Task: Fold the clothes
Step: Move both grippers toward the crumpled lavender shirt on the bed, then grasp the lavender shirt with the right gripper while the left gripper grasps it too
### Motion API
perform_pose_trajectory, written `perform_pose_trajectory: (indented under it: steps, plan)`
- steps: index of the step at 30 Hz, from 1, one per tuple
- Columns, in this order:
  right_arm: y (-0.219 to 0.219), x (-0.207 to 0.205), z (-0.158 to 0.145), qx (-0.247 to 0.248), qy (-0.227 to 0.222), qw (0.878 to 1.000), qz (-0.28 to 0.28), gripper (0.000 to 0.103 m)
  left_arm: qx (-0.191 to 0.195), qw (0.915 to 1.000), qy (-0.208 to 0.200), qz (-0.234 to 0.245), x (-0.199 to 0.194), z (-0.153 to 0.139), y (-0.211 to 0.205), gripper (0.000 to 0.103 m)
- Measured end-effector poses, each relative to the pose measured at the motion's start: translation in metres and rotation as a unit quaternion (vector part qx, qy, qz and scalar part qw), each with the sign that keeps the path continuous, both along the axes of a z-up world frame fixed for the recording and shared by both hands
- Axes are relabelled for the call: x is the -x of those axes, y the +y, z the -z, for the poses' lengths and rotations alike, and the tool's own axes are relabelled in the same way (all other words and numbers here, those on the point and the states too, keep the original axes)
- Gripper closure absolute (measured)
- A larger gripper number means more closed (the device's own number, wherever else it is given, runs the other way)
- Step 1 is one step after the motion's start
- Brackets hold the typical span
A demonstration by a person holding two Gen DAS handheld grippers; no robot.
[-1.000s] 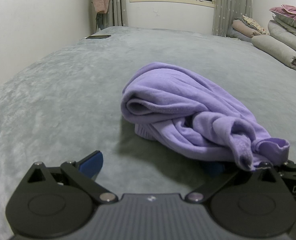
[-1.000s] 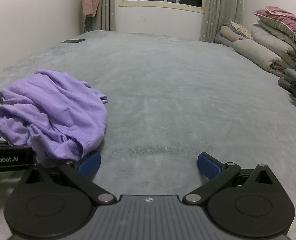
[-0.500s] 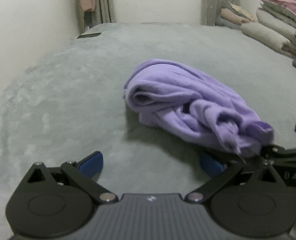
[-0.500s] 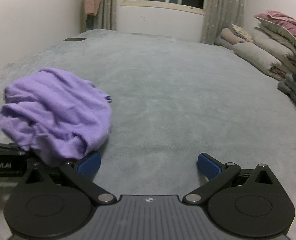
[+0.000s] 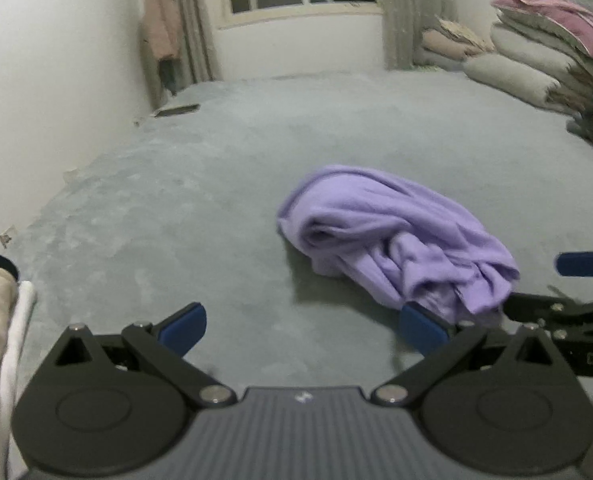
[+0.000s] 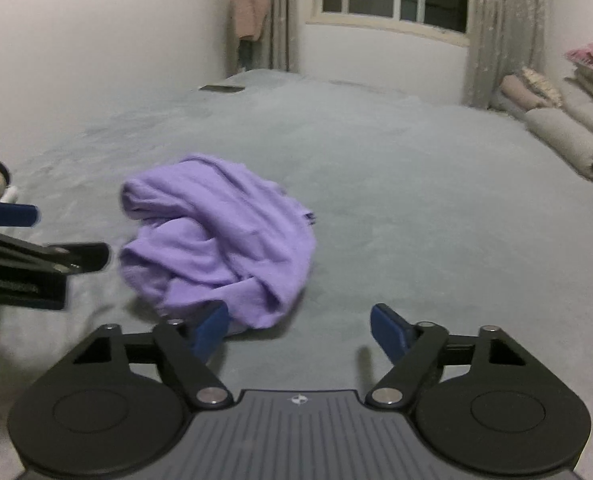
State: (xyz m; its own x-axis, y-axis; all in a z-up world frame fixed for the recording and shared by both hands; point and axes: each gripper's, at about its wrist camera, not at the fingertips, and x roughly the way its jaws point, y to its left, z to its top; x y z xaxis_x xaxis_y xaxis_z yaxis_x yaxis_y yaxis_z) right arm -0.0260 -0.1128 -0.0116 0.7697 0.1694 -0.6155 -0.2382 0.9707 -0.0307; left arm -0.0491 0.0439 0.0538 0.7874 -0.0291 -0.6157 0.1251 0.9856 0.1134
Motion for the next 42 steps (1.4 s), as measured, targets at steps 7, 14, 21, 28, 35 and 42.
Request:
perform_pose_trajectory:
  steps: [7,14,21,28,35,42]
  plan:
    - [0.004,0.005,-0.001,-0.018,0.032,0.999,-0.019,0.043,-0.002,0.9998,0.015,0.016,0.002,0.006,-0.012,0.0]
    - [0.018,0.008,0.001,0.003,0.057,0.997,-0.043,0.049,0.017,0.9994,0.03,0.011,-0.004,0.008,-0.005,0.0]
    - [0.035,-0.006,0.004,0.039,0.078,0.995,-0.055,0.051,0.037,0.9985,0.034,-0.02,-0.018,0.006,0.008,0.0]
    - [0.051,-0.035,0.004,0.069,0.083,0.989,-0.105,0.053,0.069,0.995,0.049,-0.054,-0.035,0.008,0.023,0.0]
    - [0.038,-0.042,-0.004,0.043,0.027,0.994,-0.094,0.086,0.084,0.9936,0.062,-0.043,-0.037,0.012,0.019,0.0]
    - [-0.011,-0.041,-0.037,-0.062,-0.021,0.997,-0.031,0.086,0.1,0.9932,0.058,-0.012,-0.048,0.016,0.003,0.0]
